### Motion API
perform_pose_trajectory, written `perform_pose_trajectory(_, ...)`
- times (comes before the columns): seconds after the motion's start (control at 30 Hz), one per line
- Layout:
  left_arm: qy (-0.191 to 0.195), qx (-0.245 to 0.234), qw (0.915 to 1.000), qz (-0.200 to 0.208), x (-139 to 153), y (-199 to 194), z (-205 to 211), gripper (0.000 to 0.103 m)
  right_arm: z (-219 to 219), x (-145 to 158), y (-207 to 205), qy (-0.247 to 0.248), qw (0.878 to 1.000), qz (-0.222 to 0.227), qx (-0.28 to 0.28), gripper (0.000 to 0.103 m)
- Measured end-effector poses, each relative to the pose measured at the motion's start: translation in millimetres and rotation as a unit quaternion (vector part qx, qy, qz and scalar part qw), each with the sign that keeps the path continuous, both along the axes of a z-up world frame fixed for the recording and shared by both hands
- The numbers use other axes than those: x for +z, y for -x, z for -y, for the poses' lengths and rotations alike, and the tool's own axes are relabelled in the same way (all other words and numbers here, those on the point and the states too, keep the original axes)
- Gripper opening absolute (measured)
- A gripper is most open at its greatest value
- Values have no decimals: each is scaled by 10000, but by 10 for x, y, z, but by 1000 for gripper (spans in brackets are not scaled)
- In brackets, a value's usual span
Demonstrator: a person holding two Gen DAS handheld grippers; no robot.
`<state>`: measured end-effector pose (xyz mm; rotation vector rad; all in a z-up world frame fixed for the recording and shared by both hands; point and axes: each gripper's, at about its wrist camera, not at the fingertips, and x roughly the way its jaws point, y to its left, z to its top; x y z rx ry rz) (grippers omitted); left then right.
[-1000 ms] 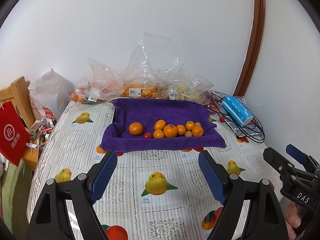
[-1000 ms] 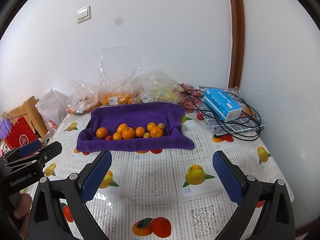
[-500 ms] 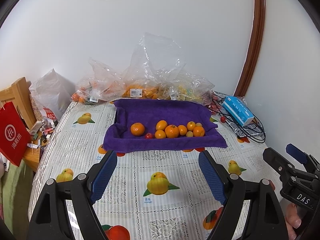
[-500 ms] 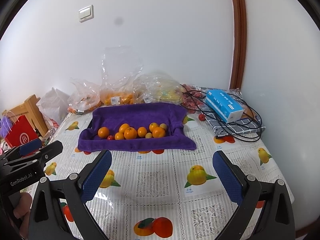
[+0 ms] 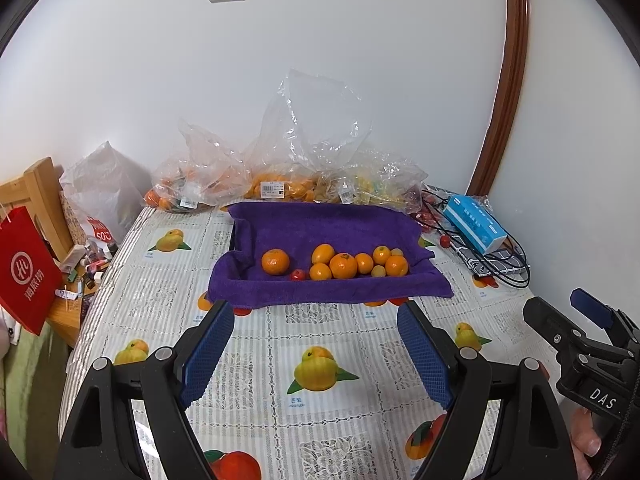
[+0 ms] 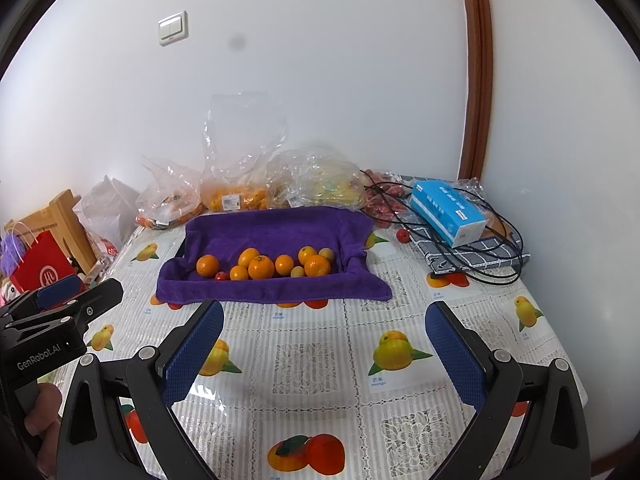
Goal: Organize fruits
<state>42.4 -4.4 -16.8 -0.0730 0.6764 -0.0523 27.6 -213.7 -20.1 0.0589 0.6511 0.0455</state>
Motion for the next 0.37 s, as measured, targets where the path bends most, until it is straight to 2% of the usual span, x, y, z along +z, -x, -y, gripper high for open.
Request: perform_pose_trajectory(0.37, -10, 17, 10000, 25, 7, -15, -23, 83, -15, -10, 3, 5, 10000, -10, -10, 100)
